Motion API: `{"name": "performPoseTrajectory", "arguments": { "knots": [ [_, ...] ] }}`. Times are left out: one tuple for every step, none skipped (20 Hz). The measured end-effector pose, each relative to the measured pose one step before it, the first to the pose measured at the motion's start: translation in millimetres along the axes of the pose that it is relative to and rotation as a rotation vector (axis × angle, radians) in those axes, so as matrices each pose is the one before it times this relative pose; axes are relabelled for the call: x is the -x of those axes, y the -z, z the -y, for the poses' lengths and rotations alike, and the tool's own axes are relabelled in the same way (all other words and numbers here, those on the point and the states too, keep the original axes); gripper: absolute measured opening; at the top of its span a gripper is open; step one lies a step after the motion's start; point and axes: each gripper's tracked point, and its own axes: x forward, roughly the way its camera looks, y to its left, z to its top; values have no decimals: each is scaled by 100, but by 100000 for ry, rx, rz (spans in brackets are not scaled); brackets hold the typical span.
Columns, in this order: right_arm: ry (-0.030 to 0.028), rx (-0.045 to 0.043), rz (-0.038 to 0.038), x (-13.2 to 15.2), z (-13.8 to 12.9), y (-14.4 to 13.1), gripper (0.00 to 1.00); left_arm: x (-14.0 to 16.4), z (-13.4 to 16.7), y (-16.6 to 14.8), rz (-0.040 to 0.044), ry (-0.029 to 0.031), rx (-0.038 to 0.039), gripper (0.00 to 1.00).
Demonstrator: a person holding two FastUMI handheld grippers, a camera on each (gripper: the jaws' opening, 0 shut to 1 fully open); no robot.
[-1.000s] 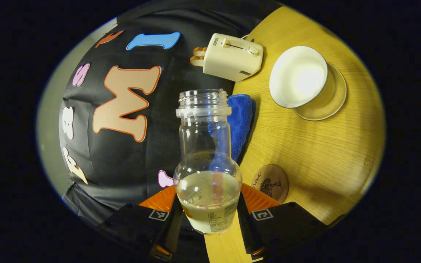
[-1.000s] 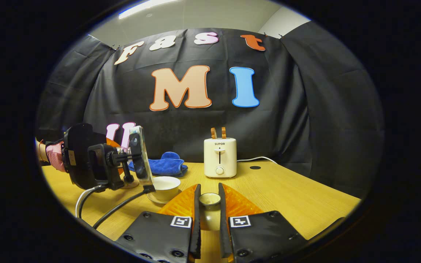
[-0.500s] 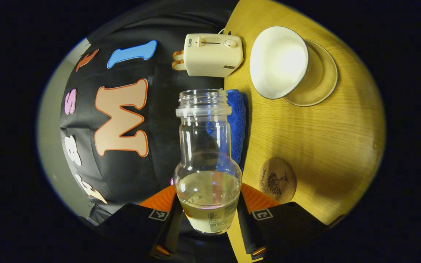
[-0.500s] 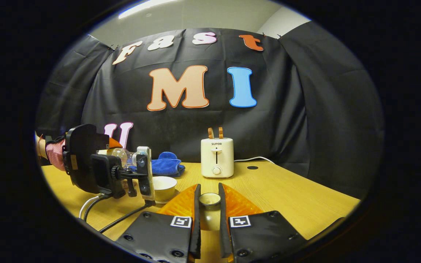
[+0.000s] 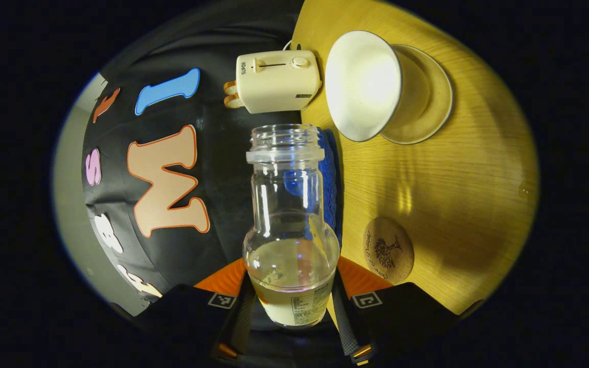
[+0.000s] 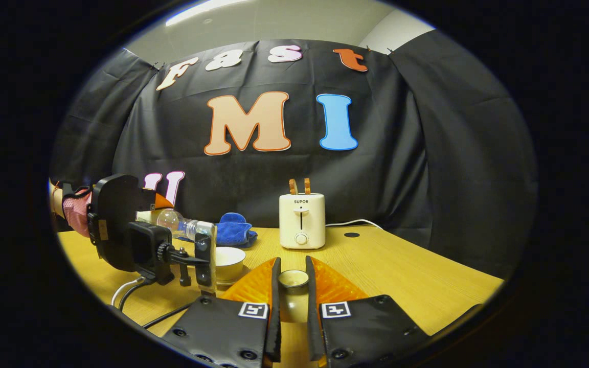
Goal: Open the teacup lid with one hand, grasp the water bottle and pour water into the teacup with the other hand; after pouring, place the water bottle on the coaster and then close the teacup lid.
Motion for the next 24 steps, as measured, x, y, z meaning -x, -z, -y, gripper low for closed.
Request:
{"name": "performPoseTrajectory", "arguments": {
  "knots": [
    [8, 14, 20, -73, -40, 43, 24, -64, -63, -72, -180, -223, -1235, 67],
    [-10, -6, -11, 22, 8, -43, 24, -36, -53, -105, 140, -256, -962, 67],
    [-20, 29, -22, -77, 14, 68, 24, 124, -86, -54, 73, -328, -797, 66],
    [3, -6, 17, 27, -11, -25, 24, 101, -125, 13, 135, -399, -775, 67],
    [1, 18, -3, -39, 3, 11, 24, 0, -12, -112, 239, -340, -846, 67],
    [-29, 19, 60, 41, 20, -6, 24, 39, -132, -27, 83, -390, -1173, 67],
    [-37, 4, 4, 10, -29, 3, 24, -5, -168, -111, 97, -586, -1607, 67],
    [-87, 20, 8, 44, -29, -81, 24, 8, -180, 26, -106, -261, -1541, 67],
    [-66, -19, 7, -38, 38, 52, 24, 6, -13, 25, -411, 620, -1241, 66],
    [-2, -3, 24, 19, -10, -17, 24, -21, -18, 83, -41, 378, -728, 66],
    [-15, 9, -8, -48, -7, 65, 24, -112, -96, -53, -88, 43, -1051, 66],
    [4, -22, -10, 31, -17, -27, 24, 70, -124, 67, 0, -191, -1093, 66],
    [11, 7, -3, -41, 4, 18, 24, -17, -152, -69, 153, -382, -1184, 66],
    [6, 4, 40, 19, 13, -10, 23, 9, -141, 14, 207, -468, -752, 66],
    [4, -19, -6, 9, -8, 40, 23, 6, -173, -57, 166, -709, -805, 66],
    [-20, 16, 22, 6, -17, -39, 23, 67, -367, 37, 82, -663, -876, 66],
    [23, -6, -2, -1, -1, 33, 24, -7, -379, -64, 123, -671, -1048, 67],
    [26, -19, 19, -50, -8, 19, 24, 92, -371, 50, 295, -689, -1230, 67],
    [107, 40, -2, -9, 8, 6, 24, 17, -279, 91, -60, -469, -1507, 67],
    [162, -27, 7, 34, 51, -82, 23, -2, -280, 38, 53, -503, -1085, 66],
    [144, 26, 12, 6, 40, 73, 23, 0, -383, 28, 63, -578, -1309, 66],
    [29, 18, 1, 0, -8, -67, 24, 103, -345, 95, 176, -718, -1221, 66],
    [75, -2, -3, 16, 35, -2, 24, -24, -262, 60, 24, -484, -1231, 66],
    [50, -14, -43, 33, 36, -1, 24, 59, -212, 114, -83, -341, -1188, 67]
  ]
}}
